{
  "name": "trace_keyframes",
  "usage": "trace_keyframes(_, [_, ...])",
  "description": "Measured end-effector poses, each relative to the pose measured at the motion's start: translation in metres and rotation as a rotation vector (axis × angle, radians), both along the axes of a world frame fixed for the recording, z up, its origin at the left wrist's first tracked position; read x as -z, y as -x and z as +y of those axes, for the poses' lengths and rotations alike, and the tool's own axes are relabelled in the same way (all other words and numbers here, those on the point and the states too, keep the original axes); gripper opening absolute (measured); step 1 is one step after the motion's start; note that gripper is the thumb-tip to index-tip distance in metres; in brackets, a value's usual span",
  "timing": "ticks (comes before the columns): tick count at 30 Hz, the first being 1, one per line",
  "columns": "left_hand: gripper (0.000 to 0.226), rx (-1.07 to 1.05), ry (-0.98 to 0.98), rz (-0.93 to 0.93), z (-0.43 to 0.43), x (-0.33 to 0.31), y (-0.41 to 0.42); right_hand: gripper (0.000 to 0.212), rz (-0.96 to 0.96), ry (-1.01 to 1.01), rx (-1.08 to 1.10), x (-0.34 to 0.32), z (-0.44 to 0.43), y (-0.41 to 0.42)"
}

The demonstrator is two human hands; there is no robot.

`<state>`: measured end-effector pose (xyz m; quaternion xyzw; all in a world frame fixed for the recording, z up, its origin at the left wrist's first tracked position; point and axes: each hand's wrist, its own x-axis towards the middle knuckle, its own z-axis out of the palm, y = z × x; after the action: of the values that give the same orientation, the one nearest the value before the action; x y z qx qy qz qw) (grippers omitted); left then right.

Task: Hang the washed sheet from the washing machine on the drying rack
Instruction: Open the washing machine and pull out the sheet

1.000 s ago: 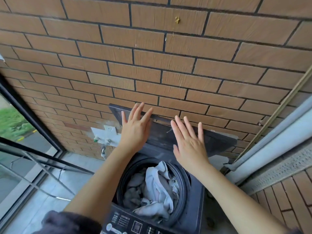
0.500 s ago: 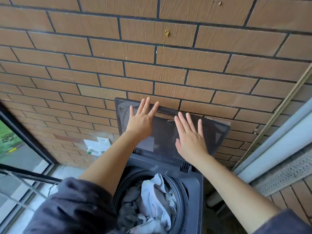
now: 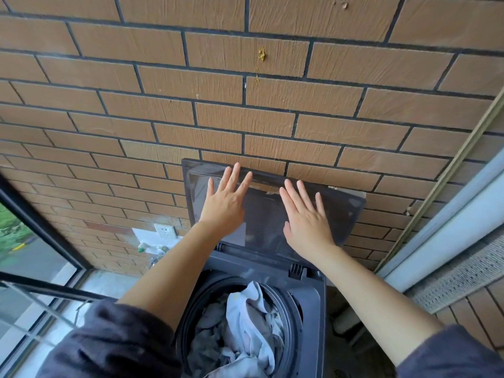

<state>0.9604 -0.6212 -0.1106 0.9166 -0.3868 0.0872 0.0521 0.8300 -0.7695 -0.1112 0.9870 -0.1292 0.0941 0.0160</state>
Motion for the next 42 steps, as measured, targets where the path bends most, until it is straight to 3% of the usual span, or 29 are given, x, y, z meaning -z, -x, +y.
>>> trace_keyframes(14, [0.073,-0.025,0.05,0.101,0.033,0.031,0.051,0.07,-0.025,-0.103,-0.064,0.026,0.023,0.038])
trace_keyframes(23, [0.069,-0.086,-0.175,0.411,0.079,0.14,0.099,0.07,0.379,-0.263,-0.088,0.13,0.061,0.08])
trace_keyframes(29, [0.068,-0.104,-0.355,0.579,0.085,0.23,0.104,0.082,0.589,-0.353,-0.13,0.221,0.071,0.069])
trace_keyframes(37, [0.098,-0.206,-0.487,0.792,0.082,0.326,0.078,0.107,0.814,-0.388,-0.066,0.332,0.069,0.03])
trace_keyframes(40, [0.097,-0.235,-0.532,0.854,0.083,0.353,0.073,0.104,0.88,-0.357,-0.001,0.36,0.071,0.022])
trace_keyframes(42, [0.096,-0.252,-0.556,0.89,0.084,0.368,0.071,0.09,0.83,-0.335,0.036,0.371,0.07,0.014])
